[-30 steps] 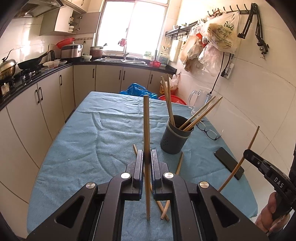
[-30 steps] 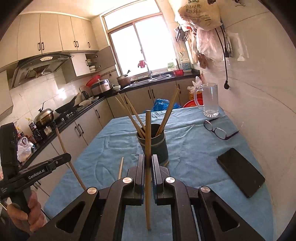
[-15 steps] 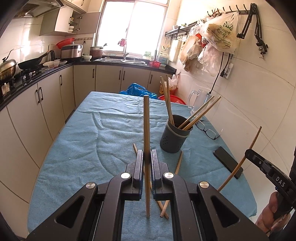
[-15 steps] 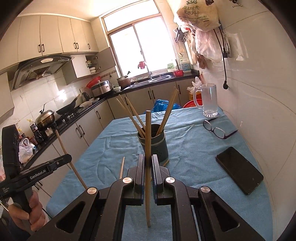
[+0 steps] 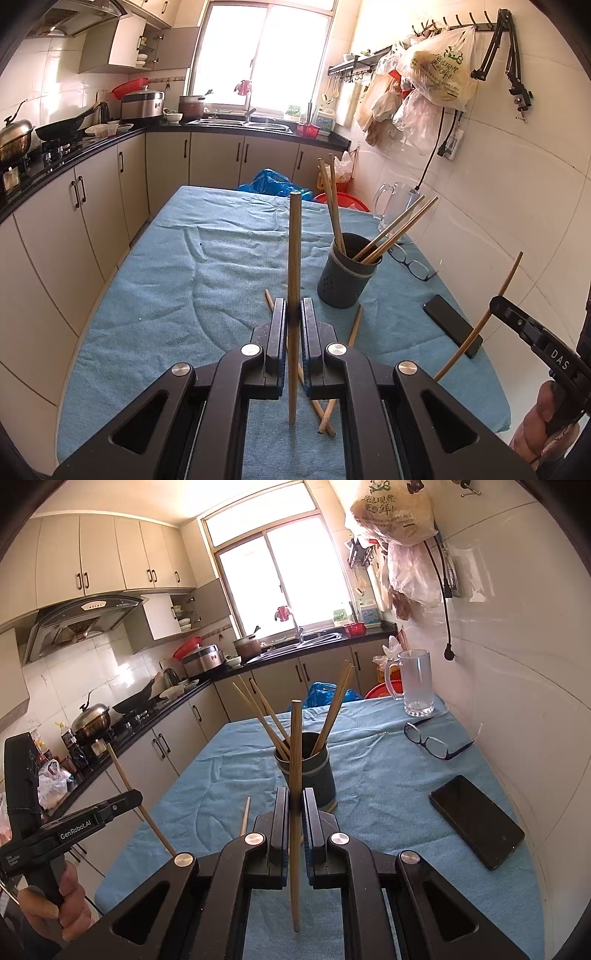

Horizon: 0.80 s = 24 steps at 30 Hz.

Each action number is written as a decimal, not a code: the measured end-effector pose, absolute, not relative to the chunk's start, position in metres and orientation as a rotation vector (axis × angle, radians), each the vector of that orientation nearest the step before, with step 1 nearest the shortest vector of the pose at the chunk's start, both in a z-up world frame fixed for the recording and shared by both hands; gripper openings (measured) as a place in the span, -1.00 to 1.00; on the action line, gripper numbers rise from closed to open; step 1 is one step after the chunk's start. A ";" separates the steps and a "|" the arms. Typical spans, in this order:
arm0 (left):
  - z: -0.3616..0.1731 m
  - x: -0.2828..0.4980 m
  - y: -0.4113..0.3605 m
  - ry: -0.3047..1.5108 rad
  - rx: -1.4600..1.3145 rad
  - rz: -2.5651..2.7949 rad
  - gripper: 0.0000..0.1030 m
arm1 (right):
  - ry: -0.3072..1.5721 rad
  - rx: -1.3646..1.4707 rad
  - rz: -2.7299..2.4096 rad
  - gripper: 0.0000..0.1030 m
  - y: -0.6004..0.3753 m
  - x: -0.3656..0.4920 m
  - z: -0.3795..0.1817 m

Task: Organize utensils
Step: 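Move both grippers with upright chopsticks over the black cup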

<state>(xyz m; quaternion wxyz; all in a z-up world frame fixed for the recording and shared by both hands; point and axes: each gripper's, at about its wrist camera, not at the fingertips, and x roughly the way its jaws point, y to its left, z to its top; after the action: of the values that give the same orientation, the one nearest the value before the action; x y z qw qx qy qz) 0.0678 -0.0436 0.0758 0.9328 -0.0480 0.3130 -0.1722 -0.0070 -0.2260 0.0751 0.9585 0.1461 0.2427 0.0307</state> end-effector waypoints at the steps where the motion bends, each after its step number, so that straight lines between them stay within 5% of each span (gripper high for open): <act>1: 0.076 0.068 -0.043 0.639 -0.099 -0.352 -0.87 | 0.490 0.296 0.062 -0.86 -0.226 -0.007 0.076; 24: 0.084 0.067 -0.044 0.634 -0.103 -0.357 -0.87 | 0.475 0.313 0.059 -0.86 -0.229 -0.006 0.086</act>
<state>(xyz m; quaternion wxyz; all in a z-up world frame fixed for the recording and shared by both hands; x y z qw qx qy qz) 0.0665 -0.0438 0.0844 0.9332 -0.0503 0.3099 -0.1747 -0.0056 -0.2291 0.0858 0.9594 0.1544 0.2341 0.0292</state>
